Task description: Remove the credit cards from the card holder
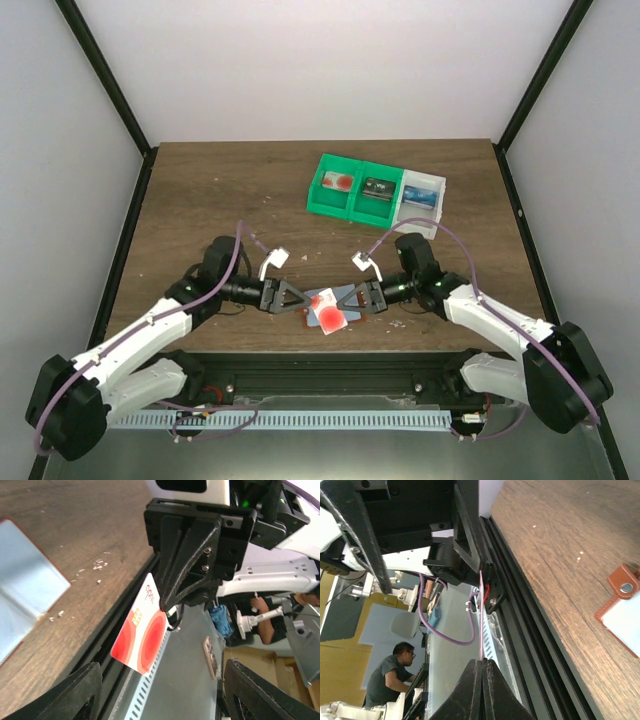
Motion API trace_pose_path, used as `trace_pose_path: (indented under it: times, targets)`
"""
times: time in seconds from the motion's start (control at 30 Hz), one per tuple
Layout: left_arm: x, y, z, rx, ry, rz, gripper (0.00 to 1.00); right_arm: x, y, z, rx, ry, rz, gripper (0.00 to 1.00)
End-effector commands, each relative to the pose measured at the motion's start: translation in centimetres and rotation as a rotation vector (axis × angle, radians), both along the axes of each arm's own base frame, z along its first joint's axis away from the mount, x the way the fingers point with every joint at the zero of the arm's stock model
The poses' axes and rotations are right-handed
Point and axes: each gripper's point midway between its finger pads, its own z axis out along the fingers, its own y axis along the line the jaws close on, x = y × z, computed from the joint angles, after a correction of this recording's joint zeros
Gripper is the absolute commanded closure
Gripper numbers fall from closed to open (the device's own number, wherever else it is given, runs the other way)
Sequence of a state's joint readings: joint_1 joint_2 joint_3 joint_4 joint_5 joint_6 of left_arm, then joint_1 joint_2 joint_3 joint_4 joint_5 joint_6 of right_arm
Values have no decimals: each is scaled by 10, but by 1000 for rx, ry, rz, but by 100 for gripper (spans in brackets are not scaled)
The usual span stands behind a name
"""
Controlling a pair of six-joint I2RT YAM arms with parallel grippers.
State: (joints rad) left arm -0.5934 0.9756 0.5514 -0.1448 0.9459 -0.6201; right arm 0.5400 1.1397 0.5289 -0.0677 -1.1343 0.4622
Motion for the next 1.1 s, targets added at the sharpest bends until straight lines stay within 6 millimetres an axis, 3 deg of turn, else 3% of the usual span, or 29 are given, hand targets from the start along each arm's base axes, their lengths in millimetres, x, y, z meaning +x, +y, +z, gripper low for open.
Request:
trace_pose_path:
  times: [0.0, 0.33, 0.53, 0.77, 0.93, 1.07]
  targets:
    - [-7, -6, 19, -66, -30, -103, 34, 0, 5, 25, 90, -33, 59, 100]
    - [3, -10, 1, -20, -17, -89, 38, -7, 5, 31, 125, -25, 110, 100]
    - [-2, -14, -3, -51, 29, -138, 49, -10, 6, 29, 132, -9, 118, 100]
    - [-4, -16, 4, -90, 33, -157, 100, -7, 6, 28, 121, -2, 96, 100]
    - [3, -17, 5, -82, 45, -114, 100, 7, 7, 27, 89, -11, -7, 93]
    - [11, -15, 16, -89, 6, -43, 100, 24, 7, 25, 79, 28, -149, 76]
